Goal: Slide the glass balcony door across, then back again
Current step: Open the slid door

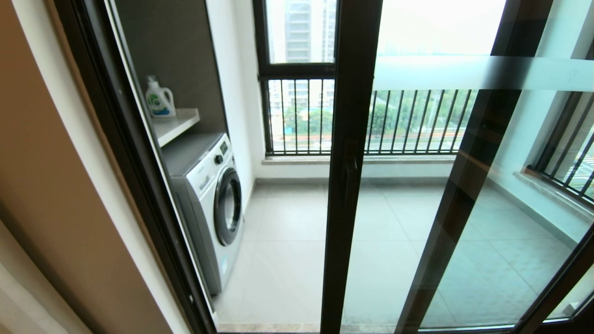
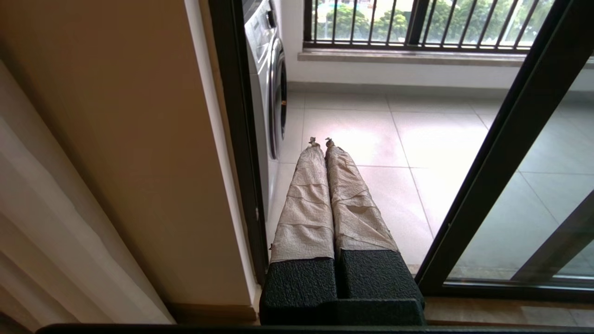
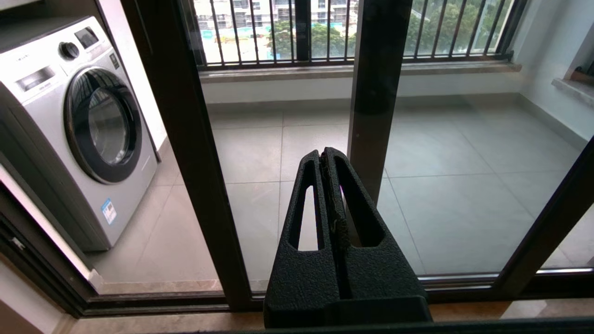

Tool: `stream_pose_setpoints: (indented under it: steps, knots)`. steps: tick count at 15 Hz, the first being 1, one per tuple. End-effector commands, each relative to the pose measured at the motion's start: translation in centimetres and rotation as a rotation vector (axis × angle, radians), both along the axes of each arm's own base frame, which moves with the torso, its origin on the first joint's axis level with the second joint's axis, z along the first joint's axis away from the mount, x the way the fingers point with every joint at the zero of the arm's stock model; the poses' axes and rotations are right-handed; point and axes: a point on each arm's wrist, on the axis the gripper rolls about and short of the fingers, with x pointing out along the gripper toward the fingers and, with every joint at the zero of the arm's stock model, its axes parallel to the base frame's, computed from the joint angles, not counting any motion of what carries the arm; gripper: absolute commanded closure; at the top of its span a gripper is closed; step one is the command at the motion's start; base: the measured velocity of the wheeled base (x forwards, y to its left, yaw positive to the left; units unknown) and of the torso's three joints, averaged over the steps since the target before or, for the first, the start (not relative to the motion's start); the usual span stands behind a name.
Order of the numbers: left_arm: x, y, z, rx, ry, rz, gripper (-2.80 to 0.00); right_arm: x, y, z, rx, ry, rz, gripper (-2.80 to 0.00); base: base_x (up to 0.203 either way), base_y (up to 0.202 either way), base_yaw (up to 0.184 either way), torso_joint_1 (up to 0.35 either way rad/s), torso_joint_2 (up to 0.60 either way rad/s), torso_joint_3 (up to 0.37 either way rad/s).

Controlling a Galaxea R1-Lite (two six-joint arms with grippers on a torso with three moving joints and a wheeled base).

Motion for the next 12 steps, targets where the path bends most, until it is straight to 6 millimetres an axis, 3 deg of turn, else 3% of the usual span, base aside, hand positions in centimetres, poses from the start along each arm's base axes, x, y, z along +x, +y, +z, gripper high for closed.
stream_pose_setpoints:
  steps: [1,9,12]
  knots:
    - [0.0,0.0,0.0,-0.001,0.002,0.001,0.0,0.1,0.0,-0.4,-0.047,0.016,0.001,0.0,0.0,0.0,0.0,0.0,0.0,0.0]
    - [0.0,0.0,0.0,-0.001,0.002,0.001,0.0,0.1,0.0,-0.3,-0.016,0.012,0.0,0.0,0.0,0.0,0.0,0.0,0.0,0.0]
    - [0.0,0.0,0.0,-0.001,0.002,0.001,0.0,-0.2,0.0,0.7,-0.053,-0.023,0.0,0.0,0.0,0.0,0.0,0.0,0.0,0.0]
